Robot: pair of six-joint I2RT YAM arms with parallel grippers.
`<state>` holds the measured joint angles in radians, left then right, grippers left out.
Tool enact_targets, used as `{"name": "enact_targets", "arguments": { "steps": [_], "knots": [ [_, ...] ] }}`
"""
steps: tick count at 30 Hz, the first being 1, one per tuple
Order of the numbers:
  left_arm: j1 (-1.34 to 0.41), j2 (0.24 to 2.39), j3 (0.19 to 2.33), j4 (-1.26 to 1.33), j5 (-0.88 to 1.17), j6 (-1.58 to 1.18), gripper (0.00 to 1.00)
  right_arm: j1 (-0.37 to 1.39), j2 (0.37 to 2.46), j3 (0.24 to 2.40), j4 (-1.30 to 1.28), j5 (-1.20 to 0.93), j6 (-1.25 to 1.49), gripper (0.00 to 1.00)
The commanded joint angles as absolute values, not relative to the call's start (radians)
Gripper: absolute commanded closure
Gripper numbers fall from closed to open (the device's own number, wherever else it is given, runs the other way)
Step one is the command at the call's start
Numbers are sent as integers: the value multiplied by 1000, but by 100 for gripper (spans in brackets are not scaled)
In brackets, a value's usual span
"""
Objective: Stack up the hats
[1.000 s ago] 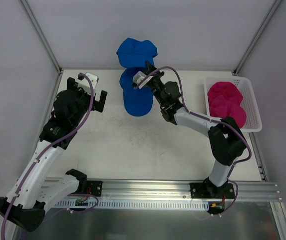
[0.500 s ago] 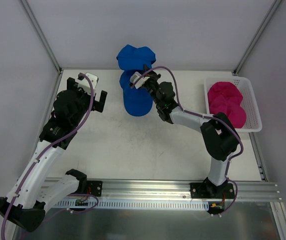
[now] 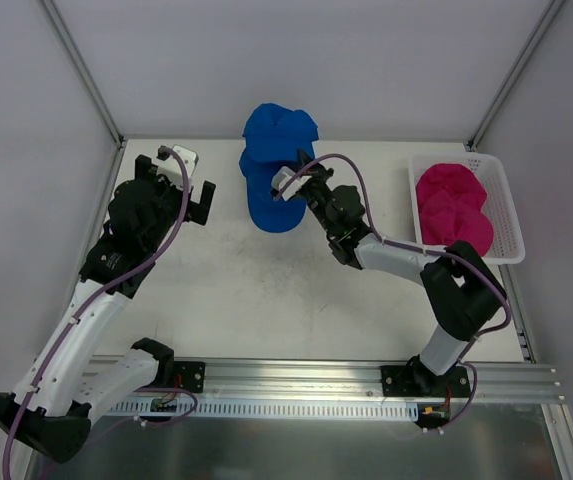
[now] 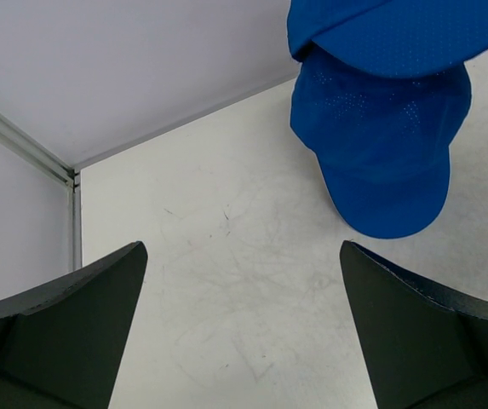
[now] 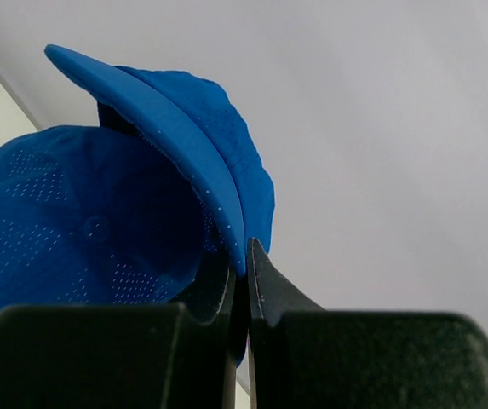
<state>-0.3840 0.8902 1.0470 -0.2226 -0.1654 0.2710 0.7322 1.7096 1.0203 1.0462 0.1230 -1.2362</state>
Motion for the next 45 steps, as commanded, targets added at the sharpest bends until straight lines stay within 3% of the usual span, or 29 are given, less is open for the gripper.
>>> {"name": "enact_targets", "arguments": {
  "steps": [1,13,18,21,23,24,25,28,31,35,38,40,41,42,45],
  "knots": [
    [-373,896,1085,-198,-155,255,1,756,1649,977,1193,117,-1264,100],
    [-371,907,1081,-198,-163,265,1,836,1686,839,1331,172,-1342,99],
    [-370,920,1085,-196,-152,264,1,865,1678,786,1384,213,-1361,91],
    [-368,928,1086,-196,-147,264,1,877,1667,743,1384,225,-1359,68],
    [-367,930,1086,-195,-141,262,1,887,1652,709,1384,241,-1353,39],
    [-367,928,1086,-195,-140,262,1,890,1652,695,1384,239,-1353,39],
    [-367,928,1085,-195,-137,262,1,893,1641,680,1384,241,-1354,28],
    [-365,927,1078,-198,-118,264,1,908,1618,617,1384,242,-1351,11],
    [-364,923,1063,-199,-86,253,1,931,1580,559,1382,259,-1341,0],
    [-364,930,1049,-230,-11,219,1,983,1485,480,1330,297,-1332,0],
    [-357,959,1057,-279,124,163,1,985,1359,480,1144,360,-1246,1],
    [-327,985,1068,-336,225,117,1,938,1234,593,781,370,-1013,0],
    [-310,1021,1086,-354,289,62,1,898,1186,670,568,218,-888,0],
    [-289,1041,1095,-371,421,33,1,774,1155,758,182,75,-770,1],
    [-166,1129,1117,-390,654,-98,1,620,1205,1023,-180,-200,-496,1]
  ]
}}
